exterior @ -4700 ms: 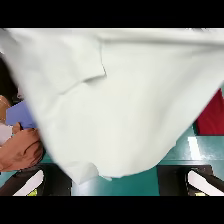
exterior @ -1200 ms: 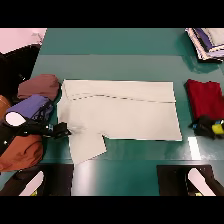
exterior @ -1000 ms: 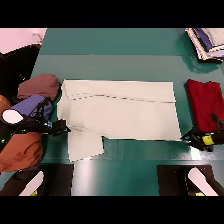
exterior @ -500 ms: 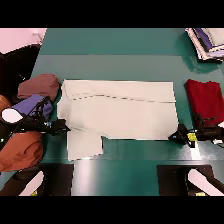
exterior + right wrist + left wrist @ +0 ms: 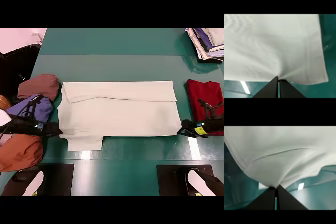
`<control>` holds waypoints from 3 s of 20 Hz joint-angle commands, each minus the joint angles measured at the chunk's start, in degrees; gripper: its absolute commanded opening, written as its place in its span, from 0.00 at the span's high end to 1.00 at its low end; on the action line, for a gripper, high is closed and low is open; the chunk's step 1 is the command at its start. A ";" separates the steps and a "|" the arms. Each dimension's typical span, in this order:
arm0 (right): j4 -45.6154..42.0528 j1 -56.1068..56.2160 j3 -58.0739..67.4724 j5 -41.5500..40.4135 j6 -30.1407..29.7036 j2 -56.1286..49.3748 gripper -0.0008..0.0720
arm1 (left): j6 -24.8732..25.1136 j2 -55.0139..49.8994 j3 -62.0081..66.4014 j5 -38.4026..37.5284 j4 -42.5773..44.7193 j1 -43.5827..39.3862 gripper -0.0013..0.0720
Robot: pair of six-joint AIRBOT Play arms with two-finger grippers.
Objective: Fold the shirts.
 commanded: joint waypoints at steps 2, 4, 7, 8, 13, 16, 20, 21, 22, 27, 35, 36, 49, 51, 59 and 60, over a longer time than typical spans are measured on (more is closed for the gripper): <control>-1.64 0.74 1.20 8.59 2.75 11.63 0.97 | -4.72 8.02 4.92 -11.89 0.17 0.07 0.95; -1.55 0.74 3.15 8.68 3.10 12.94 0.97 | -4.63 6.64 8.76 -8.94 0.22 0.07 0.95; -1.64 2.03 9.29 6.05 2.86 7.98 0.97 | -2.32 0.66 10.25 -1.27 0.04 0.07 0.95; -1.55 3.54 11.37 4.48 1.97 5.01 0.97 | -0.98 -2.32 10.25 1.38 -0.46 0.07 0.95; -1.55 13.84 23.63 -5.86 1.42 -14.25 0.97 | 6.03 -21.03 13.53 13.99 -2.64 0.07 0.95; -1.53 15.96 31.95 -7.85 1.42 -23.98 0.97 | 7.80 -30.58 20.74 16.98 -2.16 0.07 0.95; -1.53 16.06 40.46 -7.56 1.42 -33.22 0.96 | 7.85 -39.34 28.96 21.46 -2.14 0.07 0.95; -1.51 16.06 42.27 -7.56 1.40 -35.06 0.96 | 7.82 -40.48 29.79 22.53 -2.14 0.07 0.95; -1.49 16.06 43.71 -7.65 1.40 -36.61 0.96 | 7.82 -41.27 30.14 23.50 -2.16 0.07 0.95; 4.11 13.53 48.33 -6.01 -2.49 -41.22 0.51 | 7.76 -41.46 31.02 21.49 -2.38 0.07 0.44; 9.18 -2.14 35.89 0.98 -7.26 -39.50 0.28 | 7.87 -41.22 35.12 13.16 -7.17 0.07 0.81; 9.20 -3.43 33.64 -0.35 -8.50 -39.50 0.28 | 8.26 -41.24 35.12 13.40 -8.44 -0.24 0.94; 22.53 0.59 29.20 -9.86 -15.63 -40.92 0.96 | 2.84 -46.77 35.15 28.76 -10.58 -18.43 0.95; 22.58 0.61 32.85 -6.95 -15.58 -37.20 0.96 | 2.86 -50.31 36.20 29.81 -12.13 -21.94 0.95; 30.99 12.63 51.60 -0.96 -11.21 -28.41 0.96 | 2.64 -66.97 53.11 28.02 -13.09 -34.80 0.95; 32.20 14.60 53.70 -0.90 -10.99 -28.46 0.97 | 2.08 -68.43 54.40 27.34 -13.09 -35.30 0.95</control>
